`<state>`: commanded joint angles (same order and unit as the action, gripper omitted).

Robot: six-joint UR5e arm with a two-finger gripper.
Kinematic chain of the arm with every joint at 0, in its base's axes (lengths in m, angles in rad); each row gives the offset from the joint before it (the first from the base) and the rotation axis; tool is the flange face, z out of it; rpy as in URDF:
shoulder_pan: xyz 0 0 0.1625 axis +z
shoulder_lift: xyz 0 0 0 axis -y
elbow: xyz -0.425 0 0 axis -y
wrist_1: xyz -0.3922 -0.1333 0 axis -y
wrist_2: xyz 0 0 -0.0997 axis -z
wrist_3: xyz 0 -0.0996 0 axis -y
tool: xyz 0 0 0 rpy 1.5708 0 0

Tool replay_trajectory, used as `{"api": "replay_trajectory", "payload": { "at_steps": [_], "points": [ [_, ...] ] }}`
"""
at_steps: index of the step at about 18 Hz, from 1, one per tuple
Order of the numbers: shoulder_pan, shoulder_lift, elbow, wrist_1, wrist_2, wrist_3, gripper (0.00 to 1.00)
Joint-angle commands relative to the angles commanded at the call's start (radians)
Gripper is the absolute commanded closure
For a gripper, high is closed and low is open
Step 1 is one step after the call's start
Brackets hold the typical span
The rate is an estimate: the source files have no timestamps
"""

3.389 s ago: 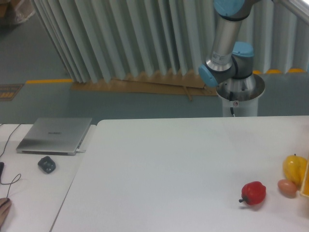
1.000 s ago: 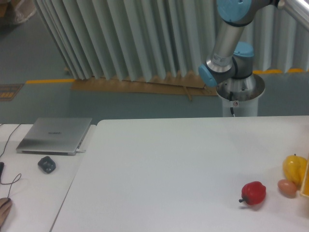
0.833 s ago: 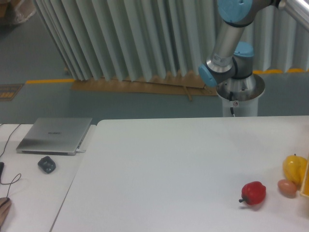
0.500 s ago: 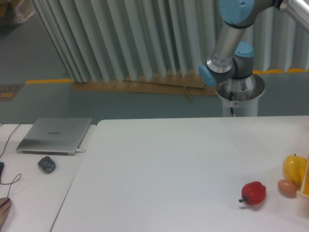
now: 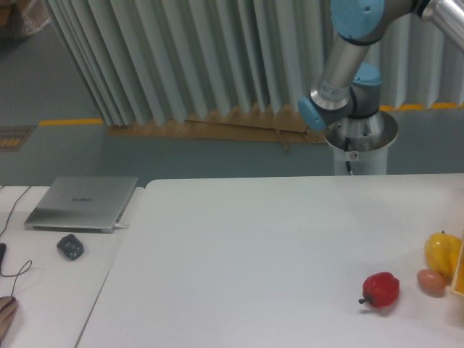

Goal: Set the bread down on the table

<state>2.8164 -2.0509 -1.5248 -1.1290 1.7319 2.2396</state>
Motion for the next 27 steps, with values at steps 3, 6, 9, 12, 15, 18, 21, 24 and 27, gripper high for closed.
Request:
{"api": "replay_trajectory", "payload": {
  "at_steps": [3,6,9,12,15,18,21,24,27],
  "points": [
    [0.002,0.000,0.005,-0.002,0.000,0.006,0.62],
    [0.003,0.000,0.006,-0.005,0.002,0.009,0.66],
    [0.005,0.008,0.008,-0.009,0.000,0.012,0.70],
    [0.005,0.029,0.008,-0.049,0.002,0.012,0.72],
    [0.002,0.058,0.017,-0.113,-0.002,0.011,0.72],
    [0.000,0.086,0.017,-0.156,-0.017,0.009,0.72],
    [0.012,0.104,0.025,-0.210,-0.092,0.011,0.72],
    [0.018,0.120,0.043,-0.271,-0.109,0.012,0.72],
    [0.032,0.123,0.054,-0.299,-0.110,0.014,0.72]
  ]
}}
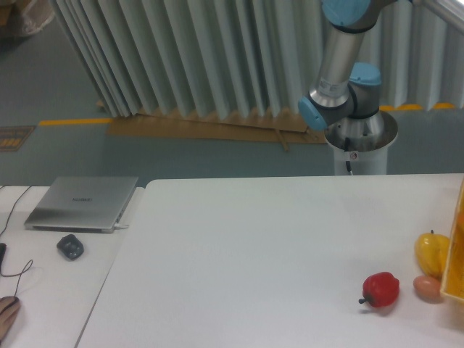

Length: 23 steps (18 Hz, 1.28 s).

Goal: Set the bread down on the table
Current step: 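Grasp the long bread loaf and lift it out of the crate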

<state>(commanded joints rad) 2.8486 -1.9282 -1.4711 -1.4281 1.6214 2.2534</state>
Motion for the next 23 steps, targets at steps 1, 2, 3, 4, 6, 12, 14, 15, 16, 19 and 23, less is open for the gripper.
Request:
{"api": "replay_trajectory", "payload": {
  "at_steps": [1,2,3,4,6,12,14,15,16,19,23],
  "points": [
    [0.000,-0.002,0.003,-0.003,0.000,0.000,0.72],
    [0.000,-0.003,0.003,-0.003,0.000,0.000,0.72],
    [0.000,-0.003,0.003,-0.003,-0.002,0.000,0.72],
    [0.000,-0.003,0.003,-0.005,-0.002,0.000,0.72],
    [-0.001,-0.002,0.003,-0.020,-0.026,-0.002,0.72],
    [-0.037,0.052,0.008,-0.112,-0.083,-0.104,0.72],
    [-0.054,0.064,0.009,-0.139,-0.118,-0.132,0.72],
    [-0.057,0.075,0.009,-0.156,-0.138,-0.152,0.72],
    [-0.064,0.086,0.009,-0.167,-0.153,-0.179,0.72],
    [-0.136,0.110,0.011,-0.173,-0.166,-0.312,0.72],
    [-0.218,0.129,0.011,-0.173,-0.178,-0.451,0.72]
  ]
}}
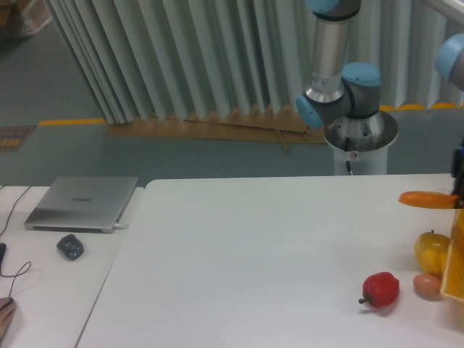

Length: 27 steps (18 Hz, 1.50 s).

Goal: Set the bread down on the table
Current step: 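Grasp the long bread loaf and lift it out of the crate, then carry the bread loaf over the table beside the red pepper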

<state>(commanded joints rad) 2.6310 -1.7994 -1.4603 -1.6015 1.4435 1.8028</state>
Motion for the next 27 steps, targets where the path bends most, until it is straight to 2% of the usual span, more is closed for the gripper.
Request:
{"api": "replay_trajectory", "payload": {
  "at_steps": [5,11,14,16,20,23,27],
  "points": [
    [-0.123,0.005,0.017,0.017,-0.038,-0.256,0.72],
    [-0.239,-0.018,0.020,0.152,-0.041,-0.494,0.72],
    [-0.293,-0.041,0.018,0.233,-0.041,-0.594,0.72],
    [-0.319,-0.057,0.012,0.265,-0.040,-0.629,0.72],
    [-0.365,-0.063,-0.023,0.270,-0.020,-0.646,0.72],
    [-0.400,-0.072,-0.029,0.279,-0.015,-0.707,0.72],
    [-0.414,-0.066,-0.063,0.258,0.015,-0.706,0.72]
  ]
}}
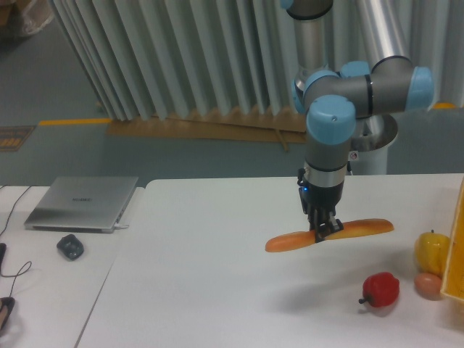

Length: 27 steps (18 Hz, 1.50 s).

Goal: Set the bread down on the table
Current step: 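Carry the bread loaf over the table beside the red pepper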

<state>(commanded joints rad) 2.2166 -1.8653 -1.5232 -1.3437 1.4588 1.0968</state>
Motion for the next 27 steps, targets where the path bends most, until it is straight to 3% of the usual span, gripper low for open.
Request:
{"api": "replay_trajectory", "payload": {
  "at_steps": [4,7,11,14,27],
  "points": [
    [0.002,-0.008,-0.015,-0.044,0.012,0.008,0.72],
    [0.003,-0.008,-0.015,-0.109,0.063,0.044,0.72],
    [0.006,-0.012,-0.060,-0.091,0.103,0.051,0.71],
    [0.003,-0.020,-0.063,-0.083,0.159,0.081,0.69],
    [0.000,-0.012,-0.060,-0.014,0.161,0.077,0.64]
  ]
}}
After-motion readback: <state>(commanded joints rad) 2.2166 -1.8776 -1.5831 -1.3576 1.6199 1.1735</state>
